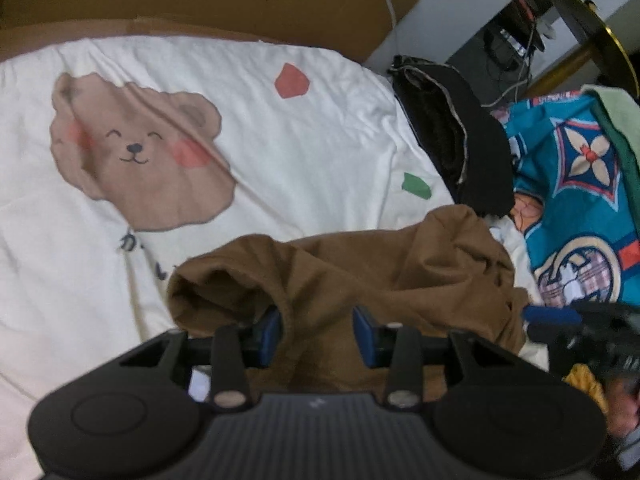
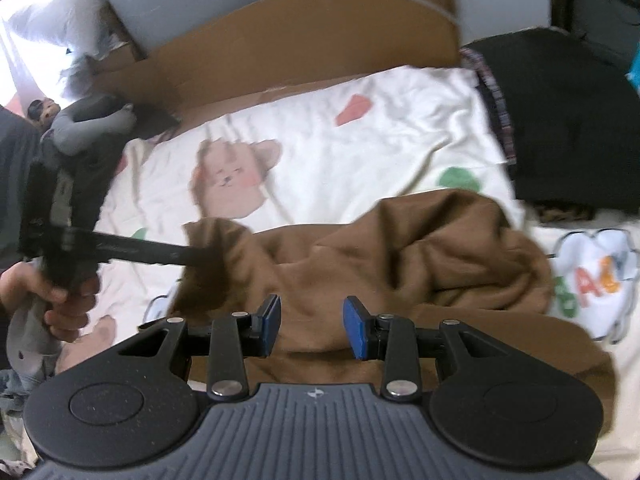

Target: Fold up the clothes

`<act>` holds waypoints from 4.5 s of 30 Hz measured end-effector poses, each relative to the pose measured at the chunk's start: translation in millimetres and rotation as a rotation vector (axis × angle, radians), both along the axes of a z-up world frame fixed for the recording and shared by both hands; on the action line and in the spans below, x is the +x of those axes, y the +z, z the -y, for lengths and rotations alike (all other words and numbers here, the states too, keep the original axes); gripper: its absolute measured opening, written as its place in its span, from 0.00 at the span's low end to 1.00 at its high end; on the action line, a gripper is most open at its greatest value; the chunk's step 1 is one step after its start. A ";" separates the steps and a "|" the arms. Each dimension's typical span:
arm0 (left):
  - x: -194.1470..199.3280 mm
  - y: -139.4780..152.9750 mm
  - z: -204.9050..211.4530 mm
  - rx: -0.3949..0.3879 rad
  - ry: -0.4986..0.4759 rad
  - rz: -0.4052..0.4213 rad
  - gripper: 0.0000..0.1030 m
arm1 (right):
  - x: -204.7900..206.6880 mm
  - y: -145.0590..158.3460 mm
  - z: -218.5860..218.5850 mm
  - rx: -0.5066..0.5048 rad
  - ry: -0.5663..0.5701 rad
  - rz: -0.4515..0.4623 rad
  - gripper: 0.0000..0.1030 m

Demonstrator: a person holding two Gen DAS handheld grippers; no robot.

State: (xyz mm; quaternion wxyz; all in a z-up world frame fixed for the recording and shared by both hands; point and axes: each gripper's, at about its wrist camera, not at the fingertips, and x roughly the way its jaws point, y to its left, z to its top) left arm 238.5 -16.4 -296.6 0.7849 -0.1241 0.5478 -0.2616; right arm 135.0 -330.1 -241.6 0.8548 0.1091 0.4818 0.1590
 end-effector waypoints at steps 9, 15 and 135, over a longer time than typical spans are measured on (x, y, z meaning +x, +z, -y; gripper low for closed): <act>15.8 -4.5 13.2 -0.125 0.002 -0.111 0.33 | 23.0 -19.0 -54.7 0.023 0.081 -0.031 0.40; 25.3 -12.4 17.1 -0.212 0.010 -0.162 0.34 | 40.8 -33.8 -75.3 0.128 0.058 -0.100 0.40; -0.9 -31.8 84.3 -0.180 0.120 -0.057 0.03 | 60.5 -12.3 228.5 -0.309 -0.468 0.135 0.05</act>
